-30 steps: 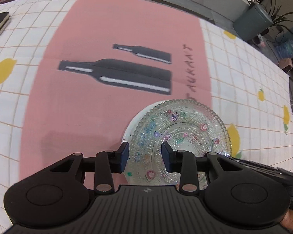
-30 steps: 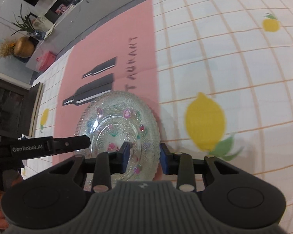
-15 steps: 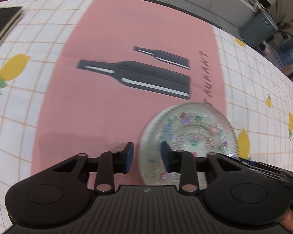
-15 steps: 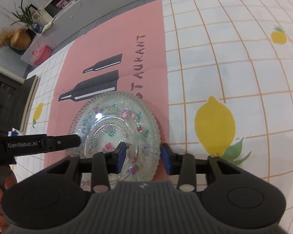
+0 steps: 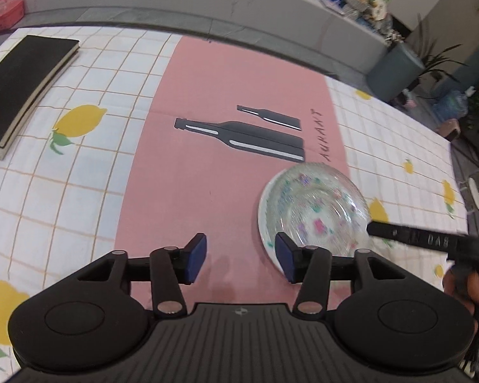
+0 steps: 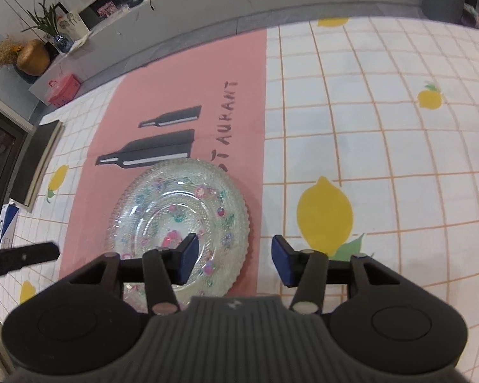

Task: Organize plates and bowls
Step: 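Close the left tool on the rim of the nested steel and orange bowls, then carry the bowl stack with the left tool and lower it onto the plate stack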

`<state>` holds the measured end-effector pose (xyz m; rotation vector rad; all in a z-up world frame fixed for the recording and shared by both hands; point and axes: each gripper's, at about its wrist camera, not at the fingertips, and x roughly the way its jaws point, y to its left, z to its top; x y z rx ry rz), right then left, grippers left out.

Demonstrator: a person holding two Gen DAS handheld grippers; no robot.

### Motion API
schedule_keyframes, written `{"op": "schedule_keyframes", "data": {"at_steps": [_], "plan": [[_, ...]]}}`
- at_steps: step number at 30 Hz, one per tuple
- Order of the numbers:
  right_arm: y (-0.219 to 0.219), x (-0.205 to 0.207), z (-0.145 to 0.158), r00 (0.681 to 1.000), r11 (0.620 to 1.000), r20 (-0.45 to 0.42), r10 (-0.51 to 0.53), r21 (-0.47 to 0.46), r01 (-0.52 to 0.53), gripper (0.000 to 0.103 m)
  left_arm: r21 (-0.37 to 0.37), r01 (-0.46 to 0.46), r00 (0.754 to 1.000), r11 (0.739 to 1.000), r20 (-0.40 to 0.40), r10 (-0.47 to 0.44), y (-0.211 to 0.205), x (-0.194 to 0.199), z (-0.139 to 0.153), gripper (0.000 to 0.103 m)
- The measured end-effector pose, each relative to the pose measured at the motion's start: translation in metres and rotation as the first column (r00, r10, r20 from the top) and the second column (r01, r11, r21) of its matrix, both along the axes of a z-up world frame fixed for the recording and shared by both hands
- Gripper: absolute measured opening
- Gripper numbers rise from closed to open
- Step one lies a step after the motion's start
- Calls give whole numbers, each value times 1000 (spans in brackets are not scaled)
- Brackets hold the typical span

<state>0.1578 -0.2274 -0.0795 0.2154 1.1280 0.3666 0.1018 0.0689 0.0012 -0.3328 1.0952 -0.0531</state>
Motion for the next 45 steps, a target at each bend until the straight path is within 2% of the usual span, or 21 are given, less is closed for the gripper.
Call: {"op": "schedule_keyframes", "data": {"at_steps": [6, 8, 12, 17, 22, 25, 28, 34, 39, 45], "plan": [[-8, -31, 29, 997, 999, 72, 5, 43, -8, 59, -51, 31, 998, 998, 57, -28, -2, -35, 14, 68], [-10, -42, 38, 996, 999, 94, 4, 54, -9, 61, -57, 39, 995, 998, 93, -34, -5, -47, 19, 74], [-15, -67, 45, 993, 996, 117, -6, 85, -4, 70, -79, 51, 994, 996, 105, -43, -11, -64, 14, 74], [-16, -88, 36, 998, 991, 60, -16, 131, 8, 70, -79, 86, 994, 993, 81, -80, -17, -73, 6, 74], [-1, -105, 22, 999, 987, -10, 46, 154, -44, 70, -142, 104, 993, 984, 73, -94, -18, -85, 3, 75], [8, -118, 14, 998, 990, -33, 60, 128, -55, 70, -165, 114, 993, 980, 46, -108, -19, -87, -7, 75], [15, -125, 5, 996, 993, -55, 67, 102, -61, 70, -154, 116, 993, 981, 10, -116, -25, -88, -16, 75], [27, -130, -4, 991, 992, -89, 96, 84, -89, 68, -136, 158, 987, 978, -9, -161, -43, -90, -24, 75], [28, -130, -11, 988, 994, -125, 89, 78, -80, 62, -126, 143, 988, 982, -41, -149, -49, -87, -32, 74], [23, -129, -20, 986, 994, -155, 65, 96, -50, 60, -177, 89, 994, 980, -52, -100, -38, -86, -39, 68]]}}
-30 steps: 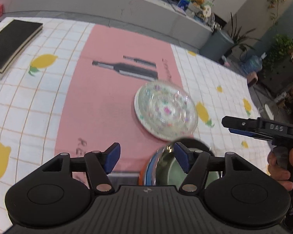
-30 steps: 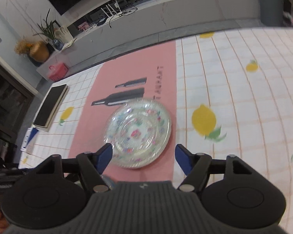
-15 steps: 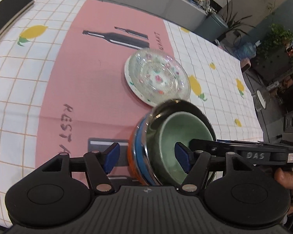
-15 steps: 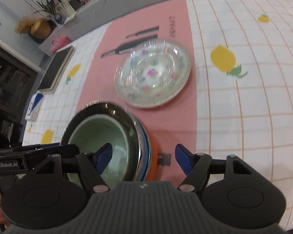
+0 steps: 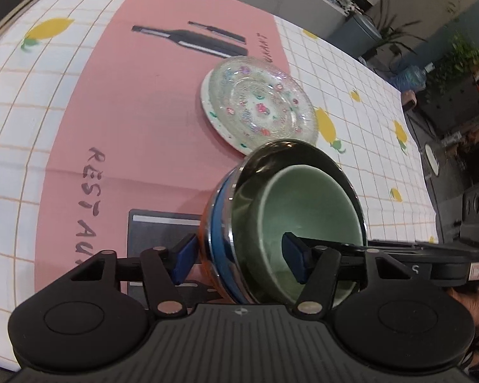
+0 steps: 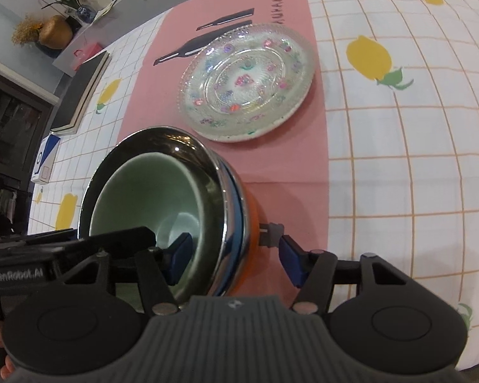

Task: Organize plates and bowls
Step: 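Carry the bowl stack with the left tool and lower it onto the plate stack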

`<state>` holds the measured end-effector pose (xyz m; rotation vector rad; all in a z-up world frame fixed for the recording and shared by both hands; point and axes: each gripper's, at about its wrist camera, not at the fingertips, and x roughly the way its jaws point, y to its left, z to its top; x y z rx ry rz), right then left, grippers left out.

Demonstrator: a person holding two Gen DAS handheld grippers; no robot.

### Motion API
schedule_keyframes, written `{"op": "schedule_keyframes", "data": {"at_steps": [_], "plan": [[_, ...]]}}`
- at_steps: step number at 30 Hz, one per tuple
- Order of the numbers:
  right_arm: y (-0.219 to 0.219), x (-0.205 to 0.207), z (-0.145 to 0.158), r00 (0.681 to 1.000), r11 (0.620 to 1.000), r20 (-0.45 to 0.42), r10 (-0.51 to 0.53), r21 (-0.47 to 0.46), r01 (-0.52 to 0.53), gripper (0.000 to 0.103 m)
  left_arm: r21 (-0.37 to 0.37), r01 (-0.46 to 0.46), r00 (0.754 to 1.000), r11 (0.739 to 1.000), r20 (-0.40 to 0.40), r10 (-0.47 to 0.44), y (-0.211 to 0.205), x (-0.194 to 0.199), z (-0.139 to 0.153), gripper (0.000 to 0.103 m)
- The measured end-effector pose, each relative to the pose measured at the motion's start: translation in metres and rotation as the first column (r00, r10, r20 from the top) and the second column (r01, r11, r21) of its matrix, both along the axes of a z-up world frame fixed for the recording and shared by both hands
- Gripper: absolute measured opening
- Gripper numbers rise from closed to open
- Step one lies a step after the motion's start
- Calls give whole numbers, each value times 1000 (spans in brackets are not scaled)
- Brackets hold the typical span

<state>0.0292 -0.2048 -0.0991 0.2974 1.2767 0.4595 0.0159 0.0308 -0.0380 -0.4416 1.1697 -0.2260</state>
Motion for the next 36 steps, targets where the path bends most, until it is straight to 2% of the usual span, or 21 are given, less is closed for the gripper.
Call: {"op": "schedule_keyframes", "data": {"at_steps": [3, 5, 7, 10, 16, 26, 36], "plan": [[0, 0, -1, 1000, 1000, -2, -10, 8, 10, 59, 0, -6, 1000, 1000, -17, 6, -3, 1, -4, 66], [0, -2, -1, 1000, 1000, 0, -11, 27, 11, 56, 16, 5, 1000, 1000, -21, -5, -7, 1, -7, 63], [-1, -5, -1, 1000, 998, -4, -20, 51, 20, 48, 31, 7, 1000, 999, -25, -6, -11, 0, -9, 62], [-3, -9, 0, 999, 998, 5, -38, 52, 37, 45, 33, -6, 1000, 999, -22, 7, -11, -1, -9, 62], [-8, -11, 1, 996, 994, -14, -86, 63, 87, 41, 0, -39, 998, 999, -41, 39, -5, -4, -9, 54], [-15, -12, 12, 994, 990, 4, -113, 79, 113, 39, 0, -27, 1000, 1000, -13, 27, -7, -7, 1, 54], [-20, -1, 32, 987, 985, 51, -153, 83, 148, 38, -3, -44, 999, 999, 27, 44, -13, 8, 18, 54]]}}
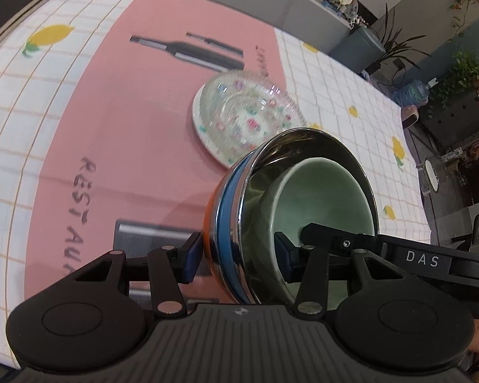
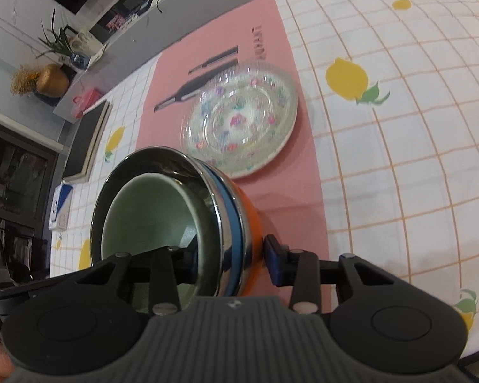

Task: Organize plates and bowls
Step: 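Carry the bowl stack with the left tool and lower it onto the plate stack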

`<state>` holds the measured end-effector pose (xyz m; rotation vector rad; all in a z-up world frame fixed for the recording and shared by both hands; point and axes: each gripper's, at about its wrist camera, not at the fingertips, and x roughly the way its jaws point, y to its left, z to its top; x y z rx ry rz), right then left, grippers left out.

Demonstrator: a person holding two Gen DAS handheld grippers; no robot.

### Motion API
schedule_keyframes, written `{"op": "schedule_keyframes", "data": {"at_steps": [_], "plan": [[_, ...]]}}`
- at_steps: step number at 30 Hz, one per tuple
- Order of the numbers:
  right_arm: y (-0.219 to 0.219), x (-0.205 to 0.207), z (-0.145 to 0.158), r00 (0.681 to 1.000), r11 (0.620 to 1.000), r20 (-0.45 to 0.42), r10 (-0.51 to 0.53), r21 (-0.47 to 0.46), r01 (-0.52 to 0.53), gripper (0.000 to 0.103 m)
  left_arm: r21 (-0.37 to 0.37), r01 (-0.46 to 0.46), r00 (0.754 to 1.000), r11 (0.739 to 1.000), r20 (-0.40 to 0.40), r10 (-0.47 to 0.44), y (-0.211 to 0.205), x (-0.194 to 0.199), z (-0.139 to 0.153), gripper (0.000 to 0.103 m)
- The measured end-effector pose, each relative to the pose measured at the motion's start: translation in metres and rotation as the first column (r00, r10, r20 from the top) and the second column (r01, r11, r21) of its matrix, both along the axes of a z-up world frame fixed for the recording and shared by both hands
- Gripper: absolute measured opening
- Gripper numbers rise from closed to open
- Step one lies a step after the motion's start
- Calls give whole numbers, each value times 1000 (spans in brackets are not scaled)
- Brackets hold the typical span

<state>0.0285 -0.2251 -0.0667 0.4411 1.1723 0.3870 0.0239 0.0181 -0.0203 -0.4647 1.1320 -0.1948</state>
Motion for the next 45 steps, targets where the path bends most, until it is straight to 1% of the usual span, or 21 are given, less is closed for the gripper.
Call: {"op": "schedule_keyframes", "data": {"at_steps": [4, 12, 19, 23, 30, 36, 45], "plan": [[0, 9, 13, 1000, 1000, 25, -7, -1, 7, 39, 1, -7, 1000, 1000, 23, 7, -2, 11, 12, 54], [-5, 43, 28, 998, 999, 36, -47, 19, 47, 39, 12, -21, 998, 1000, 57, 20, -7, 53, 27, 54], [-4, 95, 25, 998, 998, 11, -58, 15, 58, 38, 9, -21, 998, 1000, 51, 21, -7, 102, 22, 54], [-2, 116, 18, 998, 998, 0, -66, 8, 66, 38, 8, -29, 999, 1000, 43, 29, -6, 117, 13, 54], [-1, 131, 6, 997, 998, -31, -67, -4, 67, 38, -6, -38, 999, 999, 5, 38, -4, 132, 0, 54], [-1, 138, -4, 995, 998, -72, -68, 4, 69, 39, 4, -34, 999, 999, -22, 34, -2, 135, -9, 54], [2, 143, -6, 995, 997, -70, -70, 19, 71, 42, -31, -53, 999, 998, -10, 53, 7, 137, -14, 54]]}}
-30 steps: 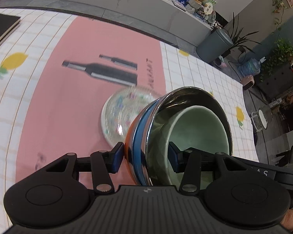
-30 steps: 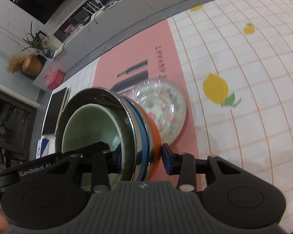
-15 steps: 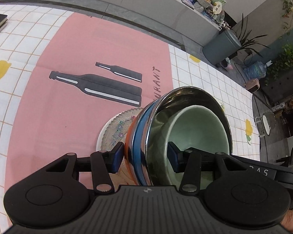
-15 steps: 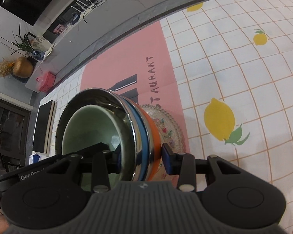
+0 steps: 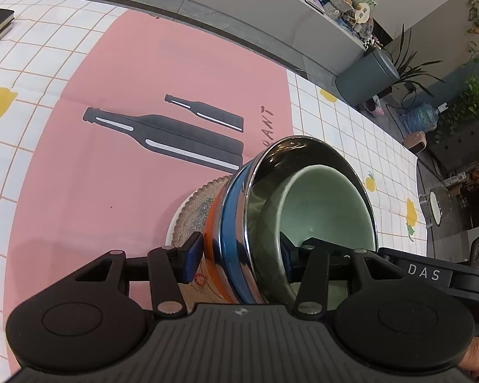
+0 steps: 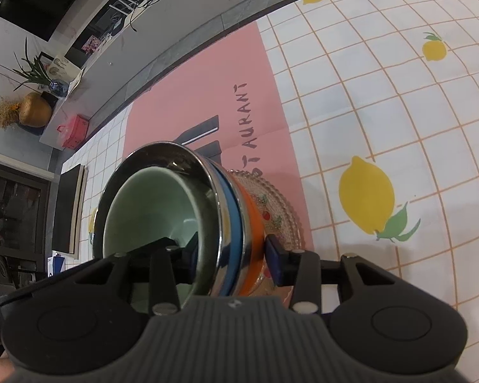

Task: Organize plates and bowls
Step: 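Carry the bowl stack with the left tool and lower it onto the plate stack, then open the left tool and pull it back from the bowls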

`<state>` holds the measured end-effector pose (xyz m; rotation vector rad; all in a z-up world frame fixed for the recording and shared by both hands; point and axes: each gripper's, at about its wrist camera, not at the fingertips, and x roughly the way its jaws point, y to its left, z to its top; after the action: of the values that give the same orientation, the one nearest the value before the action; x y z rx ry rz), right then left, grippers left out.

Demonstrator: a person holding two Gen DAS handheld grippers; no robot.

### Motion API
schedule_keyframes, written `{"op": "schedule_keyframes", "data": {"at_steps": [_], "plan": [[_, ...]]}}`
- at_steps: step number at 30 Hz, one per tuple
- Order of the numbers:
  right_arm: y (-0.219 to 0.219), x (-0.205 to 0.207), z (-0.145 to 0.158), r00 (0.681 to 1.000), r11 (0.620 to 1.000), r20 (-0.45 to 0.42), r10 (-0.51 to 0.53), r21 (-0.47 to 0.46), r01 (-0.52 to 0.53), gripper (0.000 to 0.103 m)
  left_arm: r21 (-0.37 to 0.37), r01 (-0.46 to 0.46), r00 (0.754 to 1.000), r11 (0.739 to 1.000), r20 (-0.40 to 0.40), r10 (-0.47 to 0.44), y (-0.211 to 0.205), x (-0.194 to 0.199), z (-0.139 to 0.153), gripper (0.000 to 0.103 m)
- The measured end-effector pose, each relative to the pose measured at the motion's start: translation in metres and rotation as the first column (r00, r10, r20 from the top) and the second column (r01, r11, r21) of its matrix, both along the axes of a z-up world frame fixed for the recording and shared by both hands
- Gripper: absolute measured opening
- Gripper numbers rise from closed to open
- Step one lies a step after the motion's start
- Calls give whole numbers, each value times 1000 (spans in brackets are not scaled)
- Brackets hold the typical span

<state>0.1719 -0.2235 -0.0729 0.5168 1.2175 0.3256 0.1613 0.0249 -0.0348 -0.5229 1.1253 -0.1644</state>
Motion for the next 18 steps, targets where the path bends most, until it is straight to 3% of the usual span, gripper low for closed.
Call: {"op": "schedule_keyframes", "data": {"at_steps": [13, 18], "plan": [[13, -15, 4, 994, 995, 97, 54, -87, -46, 51, -98, -56, 998, 994, -7, 55, 15, -3, -7, 55], [15, -22, 16, 982, 985, 164, 90, -160, -64, 55, -46, -54, 998, 997, 40, 56, 13, -13, 8, 59]]}}
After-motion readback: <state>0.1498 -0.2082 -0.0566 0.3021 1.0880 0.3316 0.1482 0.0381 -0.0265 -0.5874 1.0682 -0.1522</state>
